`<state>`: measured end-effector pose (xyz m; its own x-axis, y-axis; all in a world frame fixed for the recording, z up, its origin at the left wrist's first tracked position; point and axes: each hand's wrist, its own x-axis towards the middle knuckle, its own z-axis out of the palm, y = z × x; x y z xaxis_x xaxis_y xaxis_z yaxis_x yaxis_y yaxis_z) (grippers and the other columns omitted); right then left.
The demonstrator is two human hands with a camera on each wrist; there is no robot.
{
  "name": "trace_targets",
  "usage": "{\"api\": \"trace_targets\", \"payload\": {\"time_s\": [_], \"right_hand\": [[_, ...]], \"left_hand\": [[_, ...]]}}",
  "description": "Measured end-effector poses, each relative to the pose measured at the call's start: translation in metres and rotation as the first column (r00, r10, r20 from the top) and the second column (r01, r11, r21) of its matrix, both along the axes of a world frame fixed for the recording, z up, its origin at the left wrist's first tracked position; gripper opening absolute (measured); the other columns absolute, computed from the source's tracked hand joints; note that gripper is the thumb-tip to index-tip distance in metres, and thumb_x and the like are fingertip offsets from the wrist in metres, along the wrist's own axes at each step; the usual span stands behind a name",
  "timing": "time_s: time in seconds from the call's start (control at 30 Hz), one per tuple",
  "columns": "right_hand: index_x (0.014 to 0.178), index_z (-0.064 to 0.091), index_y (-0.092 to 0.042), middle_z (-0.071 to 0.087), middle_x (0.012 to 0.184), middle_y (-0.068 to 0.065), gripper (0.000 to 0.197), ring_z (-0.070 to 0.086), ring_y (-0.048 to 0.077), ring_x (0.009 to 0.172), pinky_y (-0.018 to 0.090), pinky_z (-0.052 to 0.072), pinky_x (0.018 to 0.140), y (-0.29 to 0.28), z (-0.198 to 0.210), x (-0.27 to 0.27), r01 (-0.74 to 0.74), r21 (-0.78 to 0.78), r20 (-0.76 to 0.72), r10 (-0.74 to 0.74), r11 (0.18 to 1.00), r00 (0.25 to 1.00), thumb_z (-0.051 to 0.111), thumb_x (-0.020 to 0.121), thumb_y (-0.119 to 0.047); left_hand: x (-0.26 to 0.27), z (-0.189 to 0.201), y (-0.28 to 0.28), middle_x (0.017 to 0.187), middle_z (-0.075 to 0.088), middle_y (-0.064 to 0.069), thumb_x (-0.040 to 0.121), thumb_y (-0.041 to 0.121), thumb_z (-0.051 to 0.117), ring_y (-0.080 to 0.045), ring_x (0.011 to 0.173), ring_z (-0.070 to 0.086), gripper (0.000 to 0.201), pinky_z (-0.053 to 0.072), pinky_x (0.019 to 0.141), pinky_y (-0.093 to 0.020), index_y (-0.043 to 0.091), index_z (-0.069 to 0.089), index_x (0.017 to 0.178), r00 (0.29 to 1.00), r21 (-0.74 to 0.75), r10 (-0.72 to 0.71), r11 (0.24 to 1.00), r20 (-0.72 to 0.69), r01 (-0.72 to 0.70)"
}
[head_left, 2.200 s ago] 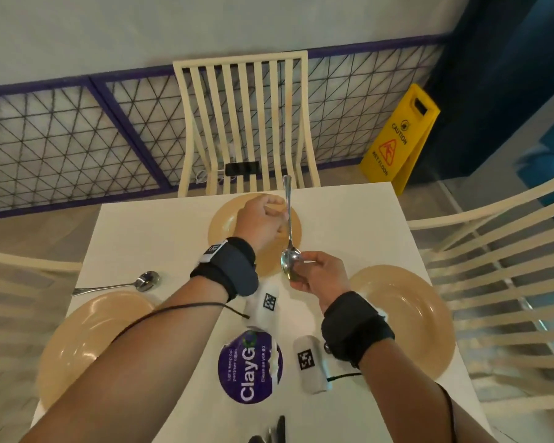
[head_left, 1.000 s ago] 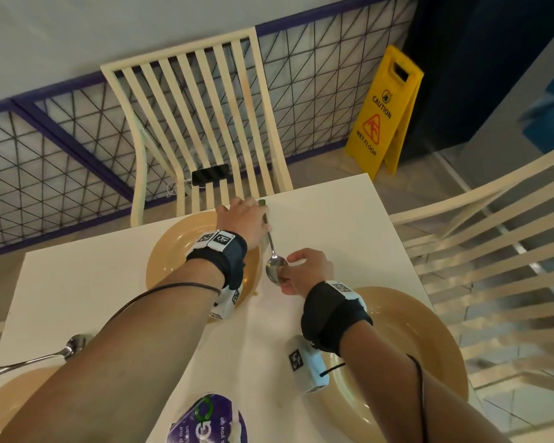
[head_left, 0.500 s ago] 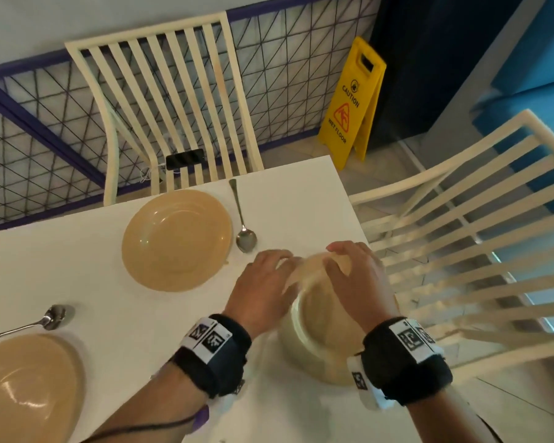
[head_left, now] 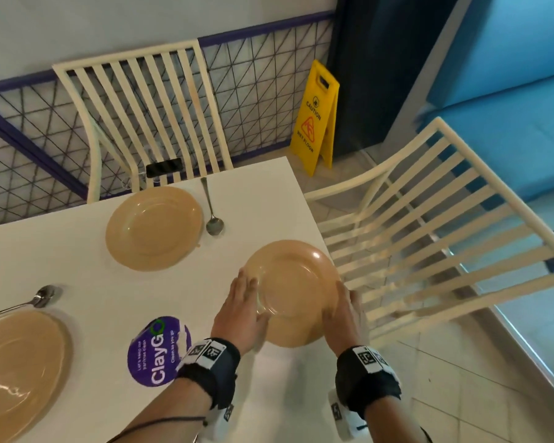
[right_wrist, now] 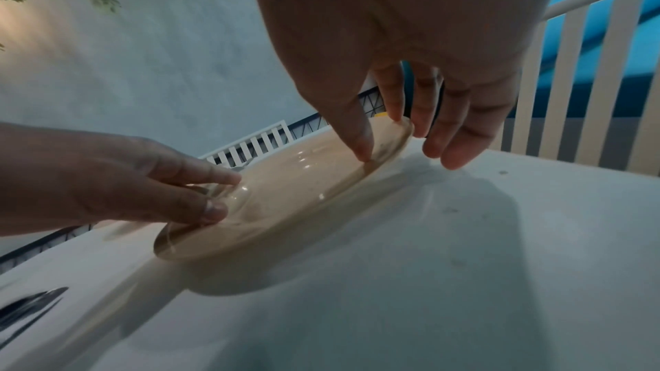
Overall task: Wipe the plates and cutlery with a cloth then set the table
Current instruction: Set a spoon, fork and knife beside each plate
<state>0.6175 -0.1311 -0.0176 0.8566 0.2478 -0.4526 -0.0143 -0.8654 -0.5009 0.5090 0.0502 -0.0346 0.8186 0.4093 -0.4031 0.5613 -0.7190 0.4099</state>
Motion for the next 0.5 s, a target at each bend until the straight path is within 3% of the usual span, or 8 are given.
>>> {"api": "trace_targets", "payload": {"time_s": [0.13,0.27,0.5], "right_hand": [[0.145,0.035,-0.024,0.043,0.128,0.006,0.06,0.054,0.029,0.11,0.042,0.05,0.092,-0.013,0.0,-0.008,-0.003,0.04,0.002,0.003,0.999,1.0,0.05,0.089,-0.01],[0.146,0.036,-0.022,0.042,0.128,0.005,0.061,0.054,0.028,0.109,0.036,0.046,0.088,-0.021,0.0,-0.009,0.003,0.074,-0.007,-0.003,0.997,1.0,0.052,0.089,-0.007],[0.152,0.029,-0.019,0.035,0.144,0.008,0.064,0.052,0.03,0.121,0.039,0.045,0.098,-0.027,0.002,-0.01,0.002,0.053,-0.03,-0.001,0.999,1.0,0.054,0.094,-0.019]], "left_hand": [[-0.011,0.003,-0.012,0.167,-0.015,-0.006,0.096,0.039,0.055,-0.025,0.155,0.003,0.078,0.031,0.118,-0.042,0.019,0.013,0.158,1.0,-0.008,0.002,1.0,-0.001,-0.002],[-0.013,0.007,-0.018,0.167,-0.014,-0.006,0.096,0.038,0.054,-0.024,0.155,0.003,0.074,0.031,0.117,-0.04,0.02,0.015,0.157,1.0,-0.002,0.0,1.0,-0.009,0.0],[-0.017,0.007,-0.017,0.167,-0.011,-0.003,0.097,0.042,0.055,-0.024,0.155,0.004,0.073,0.031,0.118,-0.043,0.025,0.017,0.157,1.0,-0.001,-0.001,1.0,-0.002,0.001]]}}
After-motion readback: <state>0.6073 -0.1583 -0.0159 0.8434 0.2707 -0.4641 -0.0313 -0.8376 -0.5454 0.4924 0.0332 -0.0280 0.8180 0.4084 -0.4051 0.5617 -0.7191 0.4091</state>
